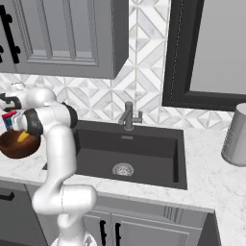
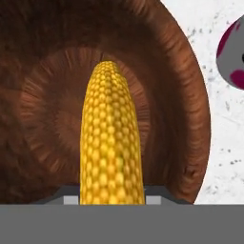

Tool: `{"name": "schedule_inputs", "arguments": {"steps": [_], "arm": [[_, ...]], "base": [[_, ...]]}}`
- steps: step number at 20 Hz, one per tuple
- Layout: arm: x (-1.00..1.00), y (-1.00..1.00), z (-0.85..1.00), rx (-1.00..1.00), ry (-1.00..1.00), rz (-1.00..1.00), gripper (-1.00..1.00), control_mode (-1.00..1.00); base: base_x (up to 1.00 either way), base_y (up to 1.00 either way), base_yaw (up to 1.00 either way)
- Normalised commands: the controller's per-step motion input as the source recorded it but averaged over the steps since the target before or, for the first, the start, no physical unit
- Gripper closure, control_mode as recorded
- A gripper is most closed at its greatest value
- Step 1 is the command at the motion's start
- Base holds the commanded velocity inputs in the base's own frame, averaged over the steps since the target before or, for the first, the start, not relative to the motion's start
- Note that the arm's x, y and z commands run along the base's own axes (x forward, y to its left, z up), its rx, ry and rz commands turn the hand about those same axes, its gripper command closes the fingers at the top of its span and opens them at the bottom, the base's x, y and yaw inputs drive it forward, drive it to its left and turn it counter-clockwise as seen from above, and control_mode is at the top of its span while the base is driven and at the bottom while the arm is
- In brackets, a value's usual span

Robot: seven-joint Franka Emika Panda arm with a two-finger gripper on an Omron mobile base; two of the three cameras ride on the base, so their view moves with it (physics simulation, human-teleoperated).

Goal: Pick the corn from the sink and place it in the bowl. Then pick the bowl and place it in the microwave. Then close the microwave door and press the start button.

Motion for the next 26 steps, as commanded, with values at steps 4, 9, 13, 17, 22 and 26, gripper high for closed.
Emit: {"name": "schedule_inputs", "arguments": {"steps": [4,9,13,17,22,26], "arm": [[-0.47,0.10,0.00,-0.02,-0.17,0.00,1.00,-1.00],[-0.72,0.00,-0.32,0.00,-0.13,0.00,1.00,-1.00],[-0.07,-0.16,-0.46,0.00,-0.02,0.00,-1.00,-1.00],[0.00,-0.50,0.09,0.04,-0.09,0.00,-1.00,-1.00],[-0.05,-0.51,0.53,0.20,-0.01,0.05,-1.00,-1.00],[0.04,-0.62,0.03,0.20,0.00,-0.07,-1.00,-1.00]], "base": [[0.00,0.00,0.00],[0.00,0.00,0.00],[0.00,0.00,0.00],[0.00,0.00,0.00],[0.00,0.00,0.00],[0.00,0.00,0.00]]}}
